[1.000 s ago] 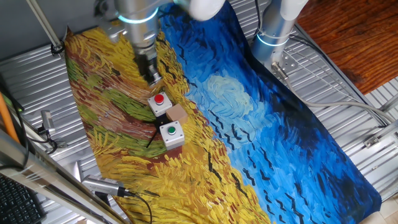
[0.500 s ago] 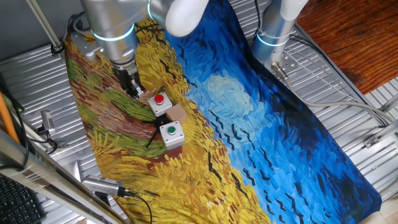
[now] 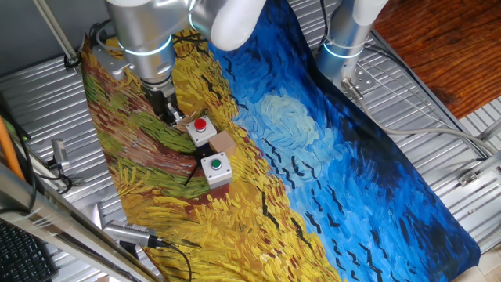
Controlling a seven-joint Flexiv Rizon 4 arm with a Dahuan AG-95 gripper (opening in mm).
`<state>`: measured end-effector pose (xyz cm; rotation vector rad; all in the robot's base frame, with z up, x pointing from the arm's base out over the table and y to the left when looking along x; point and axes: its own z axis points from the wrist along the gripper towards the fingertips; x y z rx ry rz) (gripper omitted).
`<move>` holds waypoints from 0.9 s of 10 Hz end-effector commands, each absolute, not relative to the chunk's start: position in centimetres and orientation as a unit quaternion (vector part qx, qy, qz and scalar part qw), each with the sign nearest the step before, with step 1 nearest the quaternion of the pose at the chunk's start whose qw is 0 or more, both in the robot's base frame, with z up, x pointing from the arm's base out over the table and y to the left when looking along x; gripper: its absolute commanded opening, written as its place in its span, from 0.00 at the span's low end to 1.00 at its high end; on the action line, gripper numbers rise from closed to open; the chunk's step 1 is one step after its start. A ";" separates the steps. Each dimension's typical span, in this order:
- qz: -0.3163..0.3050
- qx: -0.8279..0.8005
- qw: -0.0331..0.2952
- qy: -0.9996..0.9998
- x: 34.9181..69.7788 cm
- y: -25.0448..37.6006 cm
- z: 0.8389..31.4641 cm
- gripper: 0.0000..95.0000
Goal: Turn the hands of a clock
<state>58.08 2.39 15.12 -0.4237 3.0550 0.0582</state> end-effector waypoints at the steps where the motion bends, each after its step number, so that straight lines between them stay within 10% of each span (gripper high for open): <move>1: 0.037 -0.158 0.042 0.986 58.0 2.4 15.1 0.00; 9: 0.036 -0.163 0.028 0.986 61.5 5.7 14.7 0.00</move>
